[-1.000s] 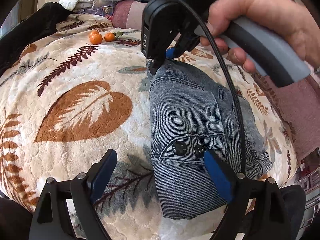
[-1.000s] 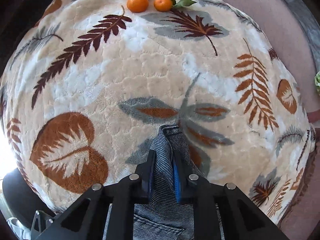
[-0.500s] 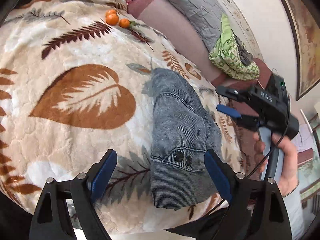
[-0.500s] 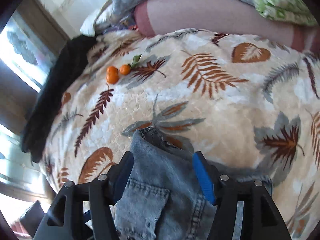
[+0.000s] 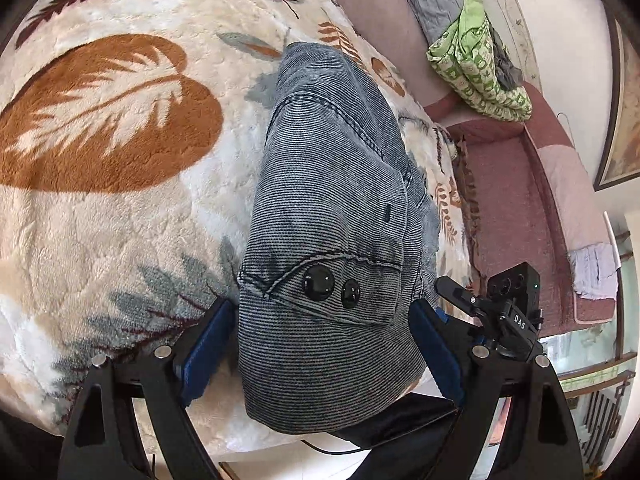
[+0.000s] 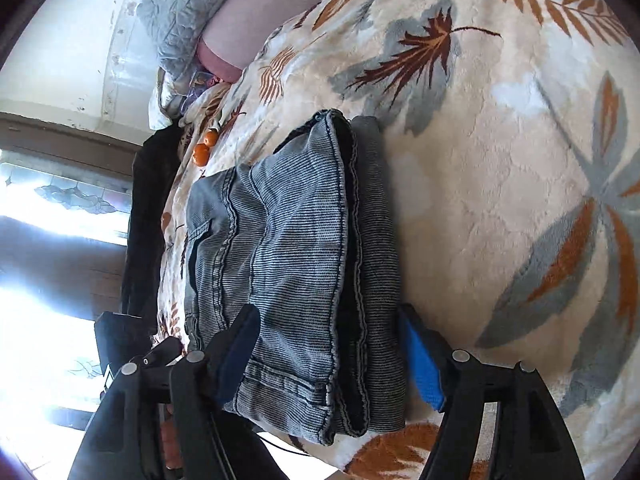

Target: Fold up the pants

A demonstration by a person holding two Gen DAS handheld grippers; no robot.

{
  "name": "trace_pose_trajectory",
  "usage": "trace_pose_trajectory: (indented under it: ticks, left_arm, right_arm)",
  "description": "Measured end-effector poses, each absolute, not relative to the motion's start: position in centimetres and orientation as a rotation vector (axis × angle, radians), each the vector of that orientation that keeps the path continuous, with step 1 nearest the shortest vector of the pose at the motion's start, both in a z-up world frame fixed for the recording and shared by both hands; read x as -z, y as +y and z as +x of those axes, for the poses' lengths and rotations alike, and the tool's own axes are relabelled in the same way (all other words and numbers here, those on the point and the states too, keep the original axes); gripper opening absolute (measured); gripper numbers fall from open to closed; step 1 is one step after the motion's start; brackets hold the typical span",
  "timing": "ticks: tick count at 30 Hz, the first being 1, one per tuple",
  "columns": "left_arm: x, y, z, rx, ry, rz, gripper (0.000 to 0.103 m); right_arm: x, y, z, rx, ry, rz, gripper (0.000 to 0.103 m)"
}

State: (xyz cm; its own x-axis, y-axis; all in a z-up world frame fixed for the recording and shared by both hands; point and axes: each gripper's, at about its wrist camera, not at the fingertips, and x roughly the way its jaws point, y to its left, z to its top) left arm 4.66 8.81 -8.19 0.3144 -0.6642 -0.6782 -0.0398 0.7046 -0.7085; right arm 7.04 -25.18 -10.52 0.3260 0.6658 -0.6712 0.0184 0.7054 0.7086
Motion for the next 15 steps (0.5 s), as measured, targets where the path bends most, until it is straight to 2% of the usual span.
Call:
trace_pose_trajectory:
  ticks: [5, 10, 15]
  left_arm:
    - [7.2, 7.6, 4.2, 0.395, 1.192, -0.584, 0.089]
    - [3.8, 7.1, 2.0, 0.314, 1.017, -0.388, 0.089]
    - [5.9, 5.7, 2.7, 0.313, 1.109, -0.327, 0.089]
  right_arm:
    - [10.4, -26.7, 5.7, -0.448, 1.109, 0.754, 0.072]
    - [5.4, -26.4, 2.1, -0.495, 0.951, 0.685, 0.072]
    - [6.8, -25.3, 0.1, -0.525, 1.023, 0.795, 0.072]
